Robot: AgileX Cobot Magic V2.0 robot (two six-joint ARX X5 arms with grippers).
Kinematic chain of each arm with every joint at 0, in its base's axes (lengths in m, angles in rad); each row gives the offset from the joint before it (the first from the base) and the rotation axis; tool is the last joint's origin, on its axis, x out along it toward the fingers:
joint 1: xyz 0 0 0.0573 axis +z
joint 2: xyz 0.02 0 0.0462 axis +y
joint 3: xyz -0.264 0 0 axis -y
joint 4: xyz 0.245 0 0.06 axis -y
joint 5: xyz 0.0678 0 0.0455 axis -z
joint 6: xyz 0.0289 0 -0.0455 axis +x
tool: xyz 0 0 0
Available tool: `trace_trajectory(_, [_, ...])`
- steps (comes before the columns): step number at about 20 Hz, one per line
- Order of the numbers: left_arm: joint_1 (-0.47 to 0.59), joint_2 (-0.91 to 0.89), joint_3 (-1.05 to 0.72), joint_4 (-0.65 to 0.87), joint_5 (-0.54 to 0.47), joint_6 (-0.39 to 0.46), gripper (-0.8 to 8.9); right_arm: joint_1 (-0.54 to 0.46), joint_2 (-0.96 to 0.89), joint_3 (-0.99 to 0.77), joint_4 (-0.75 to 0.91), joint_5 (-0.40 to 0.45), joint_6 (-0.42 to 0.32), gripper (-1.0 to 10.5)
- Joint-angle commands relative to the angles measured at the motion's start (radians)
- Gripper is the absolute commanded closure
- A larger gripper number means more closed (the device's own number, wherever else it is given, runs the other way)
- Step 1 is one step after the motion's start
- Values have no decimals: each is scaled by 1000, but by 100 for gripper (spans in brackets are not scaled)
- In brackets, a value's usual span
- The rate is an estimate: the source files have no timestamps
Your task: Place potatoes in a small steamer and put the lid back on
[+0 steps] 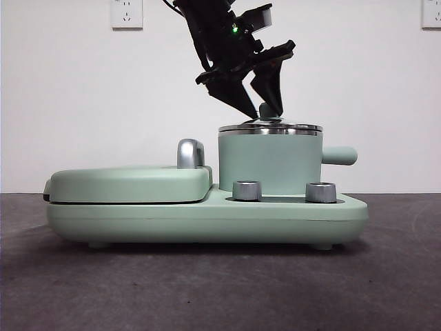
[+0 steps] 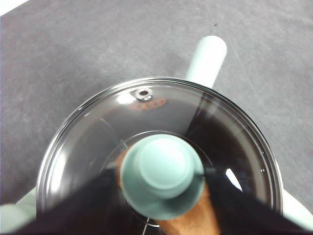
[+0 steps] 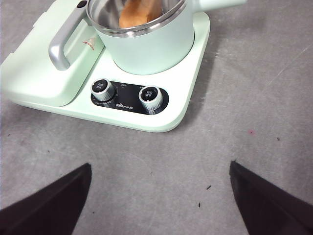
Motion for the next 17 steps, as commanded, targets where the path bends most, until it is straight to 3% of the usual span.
trace_trajectory(1, [-3,-32,32,-47,-3,-37,433,6,3,4,10,0,12,497])
trace_trajectory(11, [12,-376,31,-549,-3,-55,440,6,3,4,12,-11,11,497])
trace_trajectory(15, [18,-516,17,-717,-3,-62,441,6,3,4,52,-74,10,497])
trace_trajectory(17, [18,-608,-55,-713,-3,-60,441,6,3,4,90,-117,10,497])
